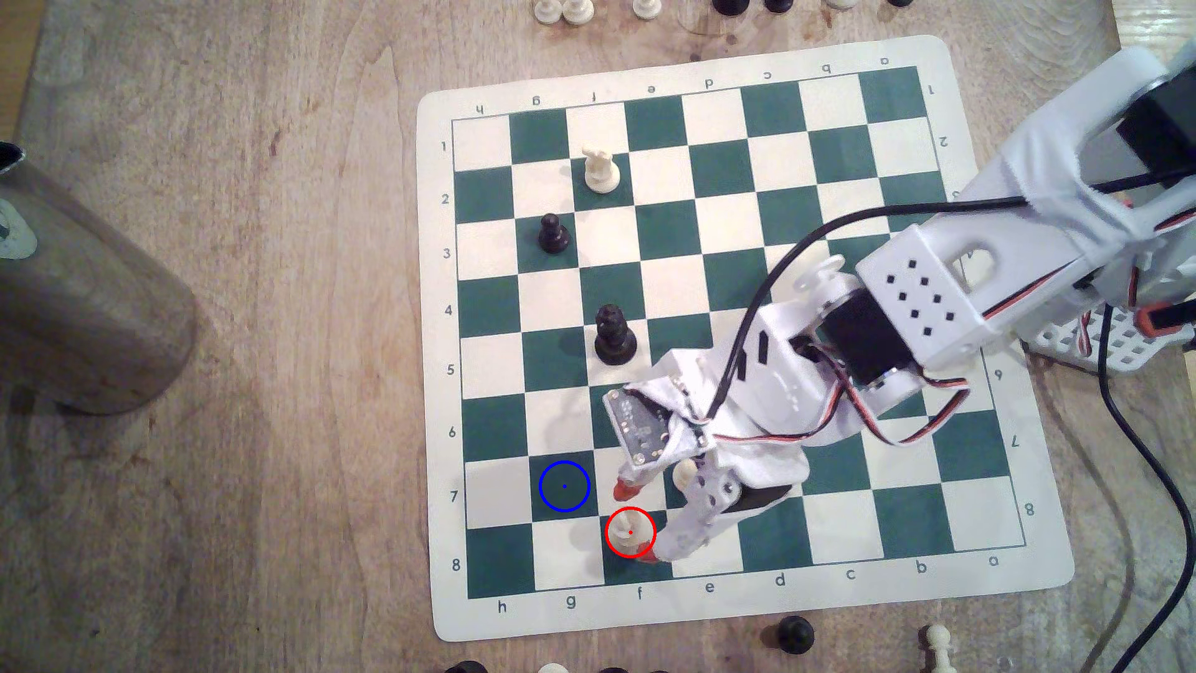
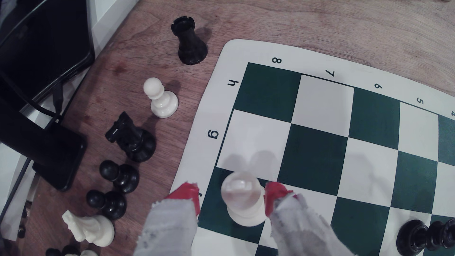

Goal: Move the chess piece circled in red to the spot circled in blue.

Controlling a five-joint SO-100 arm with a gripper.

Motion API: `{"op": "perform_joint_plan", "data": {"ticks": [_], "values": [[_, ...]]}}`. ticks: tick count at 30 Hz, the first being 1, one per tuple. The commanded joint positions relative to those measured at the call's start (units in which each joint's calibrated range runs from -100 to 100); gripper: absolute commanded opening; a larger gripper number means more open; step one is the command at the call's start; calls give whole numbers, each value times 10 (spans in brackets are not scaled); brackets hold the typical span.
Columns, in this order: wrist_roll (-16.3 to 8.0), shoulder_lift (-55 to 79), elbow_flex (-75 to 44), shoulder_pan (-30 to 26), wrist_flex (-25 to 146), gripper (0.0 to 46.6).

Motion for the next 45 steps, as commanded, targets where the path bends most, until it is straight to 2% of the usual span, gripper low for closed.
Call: {"op": "perform_joint_plan", "data": {"ticks": [1, 13, 17, 19, 20, 21, 22, 30, 38, 45], "values": [[-1, -2, -56, -4, -14, 142], [-5, 31, -77, -12, -21, 128], [-5, 37, -83, -12, -22, 109], [-5, 42, -88, -12, -22, 82], [-5, 43, -89, -12, -22, 59], [-5, 44, -90, -12, -23, 16], [-5, 44, -90, -12, -25, 3], [-7, 32, -96, -8, -17, 3], [-19, -1, -167, 3, 47, 3], [-21, 64, -211, 32, 32, 3]]}}
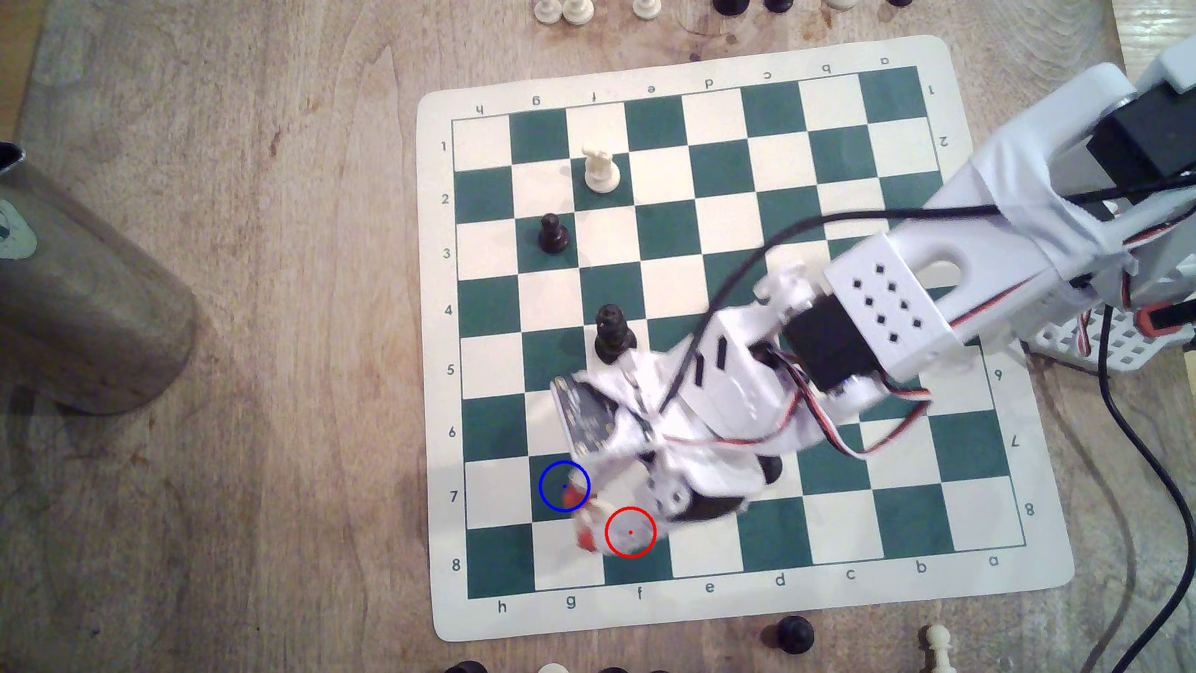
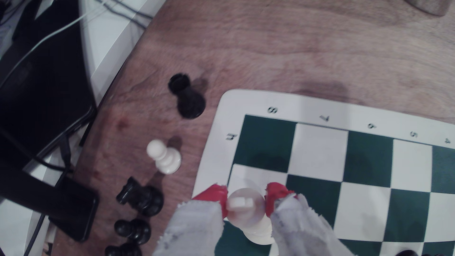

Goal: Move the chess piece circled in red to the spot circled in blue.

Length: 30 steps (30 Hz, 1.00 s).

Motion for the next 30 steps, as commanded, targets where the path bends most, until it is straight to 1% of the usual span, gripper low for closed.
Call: {"op": "perform_joint_plan", "data": {"ticks": [1, 12, 25, 28, 30], "values": [[-2, 23, -77, 21, -19, 3], [-1, 100, -96, 53, -73, 3], [1, 96, -90, 51, -48, 3], [4, 92, -90, 47, -19, 117], [0, 85, -90, 47, -6, 195]]}}
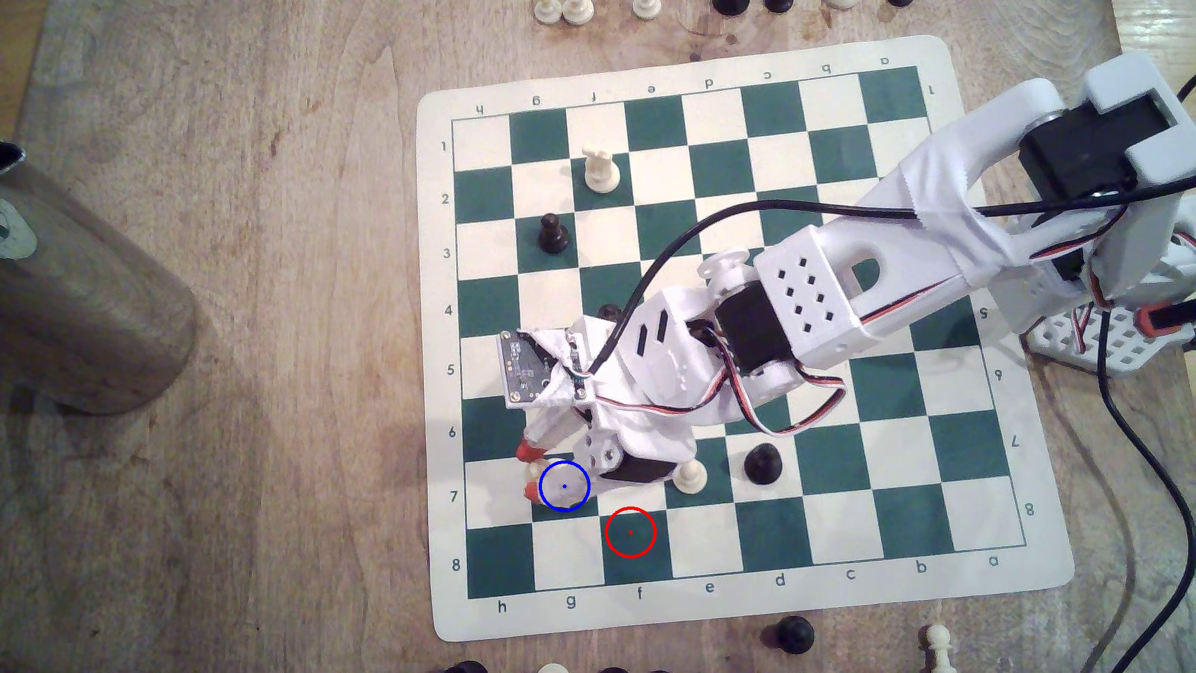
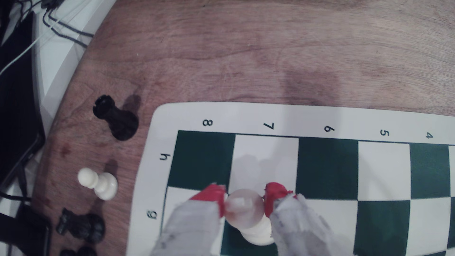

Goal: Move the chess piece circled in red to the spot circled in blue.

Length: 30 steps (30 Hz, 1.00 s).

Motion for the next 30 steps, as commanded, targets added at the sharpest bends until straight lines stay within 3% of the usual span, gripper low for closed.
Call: {"op": "perform_joint_plan", "data": {"ticks": [1, 12, 30], "values": [[-4, -34, -33, -3, 15, 203], [11, -110, -4, -4, 88, 232], [12, -427, 232, -10, 174, 232]]}}
